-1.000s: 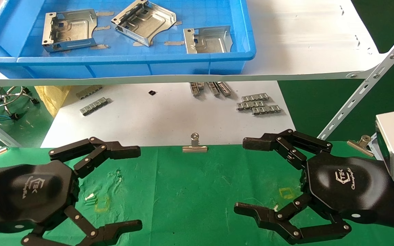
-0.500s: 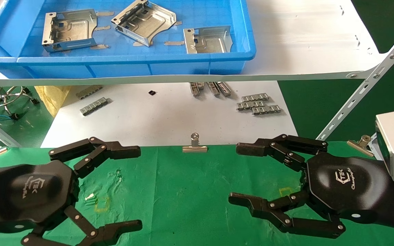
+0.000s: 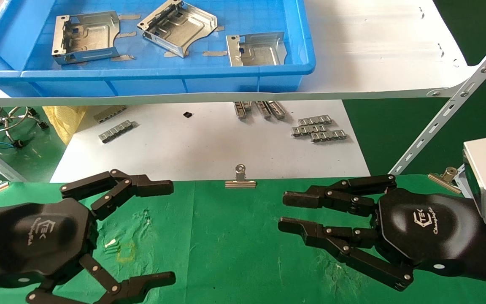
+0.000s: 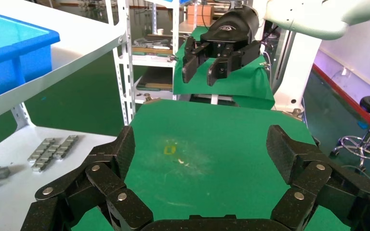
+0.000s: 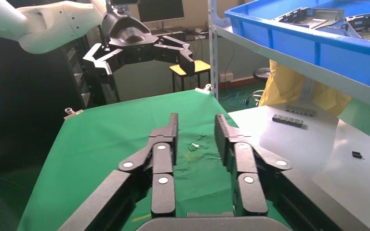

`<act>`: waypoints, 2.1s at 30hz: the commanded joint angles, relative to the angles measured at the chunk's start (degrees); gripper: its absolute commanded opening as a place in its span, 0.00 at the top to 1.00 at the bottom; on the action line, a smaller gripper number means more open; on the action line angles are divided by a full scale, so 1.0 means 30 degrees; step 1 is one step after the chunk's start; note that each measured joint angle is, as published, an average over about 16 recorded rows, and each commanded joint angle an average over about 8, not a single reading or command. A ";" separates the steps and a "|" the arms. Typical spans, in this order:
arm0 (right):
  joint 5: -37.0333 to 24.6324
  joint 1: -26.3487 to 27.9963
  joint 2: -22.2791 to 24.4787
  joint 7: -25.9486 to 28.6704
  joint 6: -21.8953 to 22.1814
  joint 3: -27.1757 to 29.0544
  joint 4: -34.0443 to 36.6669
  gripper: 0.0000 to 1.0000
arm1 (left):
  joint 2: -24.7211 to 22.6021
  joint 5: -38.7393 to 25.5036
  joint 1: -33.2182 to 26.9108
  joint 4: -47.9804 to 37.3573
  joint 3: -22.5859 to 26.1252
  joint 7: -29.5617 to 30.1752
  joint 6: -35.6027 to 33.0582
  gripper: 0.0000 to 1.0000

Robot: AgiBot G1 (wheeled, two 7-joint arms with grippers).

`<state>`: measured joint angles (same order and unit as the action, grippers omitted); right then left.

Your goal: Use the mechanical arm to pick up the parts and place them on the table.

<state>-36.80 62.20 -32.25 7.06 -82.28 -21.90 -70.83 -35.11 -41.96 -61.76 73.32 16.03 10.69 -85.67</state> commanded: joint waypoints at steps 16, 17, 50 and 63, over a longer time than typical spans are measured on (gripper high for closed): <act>0.0000 0.0000 0.0000 0.0000 0.0000 0.0000 0.0000 1.00 | 0.0000 0.0000 0.0000 0.0000 0.0000 0.0000 0.0000 0.00; 0.0000 0.0000 0.0000 0.0000 0.0000 0.0000 0.0000 1.00 | 0.0000 0.0000 0.0000 0.0000 0.0000 0.0000 0.0000 0.00; 0.0000 0.0001 0.0000 -0.0001 0.0000 -0.0001 0.0000 1.00 | -0.6965 -1.0673 -1.6277 -1.4285 0.4131 0.0474 0.4365 0.00; 0.0000 0.0001 0.0000 -0.0001 0.0000 -0.0001 0.0000 0.86 | -1.1384 -1.3337 -1.8949 -2.1709 0.5338 -0.0952 0.9943 1.00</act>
<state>-36.80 62.20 -32.25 7.06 -82.28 -21.90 -70.83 -68.79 -81.81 -118.42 8.79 31.97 8.10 -56.29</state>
